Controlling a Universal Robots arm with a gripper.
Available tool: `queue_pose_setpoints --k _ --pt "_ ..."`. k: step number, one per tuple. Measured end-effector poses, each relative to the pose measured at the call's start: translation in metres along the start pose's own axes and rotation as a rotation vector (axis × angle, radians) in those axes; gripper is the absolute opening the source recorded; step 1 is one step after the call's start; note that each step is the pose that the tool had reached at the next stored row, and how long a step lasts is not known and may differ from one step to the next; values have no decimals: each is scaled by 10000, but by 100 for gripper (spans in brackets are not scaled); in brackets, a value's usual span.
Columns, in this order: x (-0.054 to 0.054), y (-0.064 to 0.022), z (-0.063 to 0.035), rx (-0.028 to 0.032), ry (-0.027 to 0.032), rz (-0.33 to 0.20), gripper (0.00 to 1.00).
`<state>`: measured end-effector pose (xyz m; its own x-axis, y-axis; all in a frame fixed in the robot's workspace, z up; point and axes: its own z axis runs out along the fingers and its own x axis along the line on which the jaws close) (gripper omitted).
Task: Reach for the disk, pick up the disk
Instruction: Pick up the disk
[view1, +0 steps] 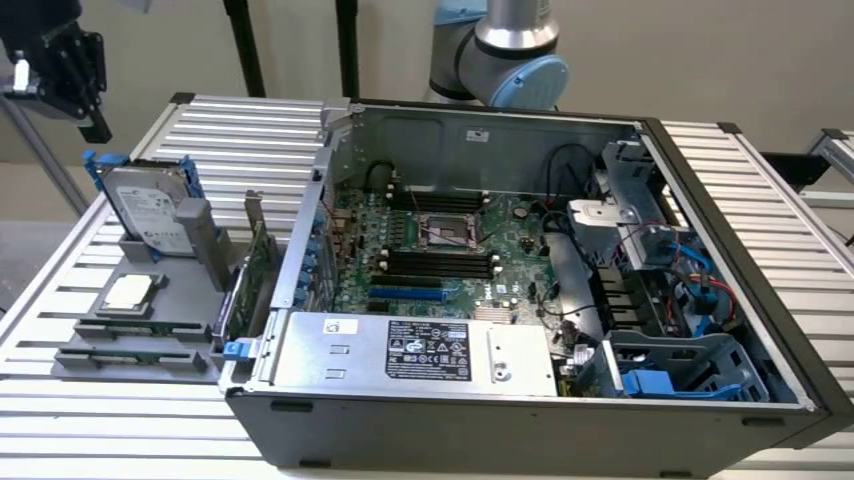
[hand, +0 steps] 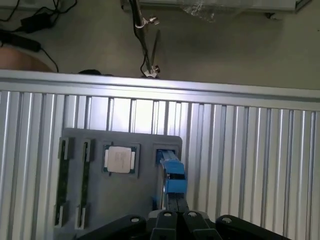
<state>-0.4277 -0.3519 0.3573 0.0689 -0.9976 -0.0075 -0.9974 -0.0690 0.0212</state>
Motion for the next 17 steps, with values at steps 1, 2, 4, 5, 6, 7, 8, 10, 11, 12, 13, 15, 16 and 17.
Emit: queue_pose_setpoints --k 1,2,4,5,6,7,8,10,11,12,13,15,16,17 --pt "0 -4 0 -1 -3 -93 11" --pt "1 -7 -1 -2 -6 -170 11" --pt "1 -8 -1 -3 -5 -246 12" --pt "1 -8 -1 -4 -5 -262 18" --pt "1 -8 -2 -5 -3 -279 24" --pt "1 -9 -1 -2 -3 -293 24" --pt "1 -9 2 -1 -3 -300 30" --pt "1 -10 21 3 -3 -302 36" --pt "1 -10 37 1 -2 -302 42" --pt "2 -10 55 3 -3 -302 47" --pt "2 -10 74 5 -3 -298 47" --pt "2 -11 111 9 -5 -225 54" --pt "2 -11 129 8 -6 -168 54" --pt "3 -12 147 9 -8 -91 54"
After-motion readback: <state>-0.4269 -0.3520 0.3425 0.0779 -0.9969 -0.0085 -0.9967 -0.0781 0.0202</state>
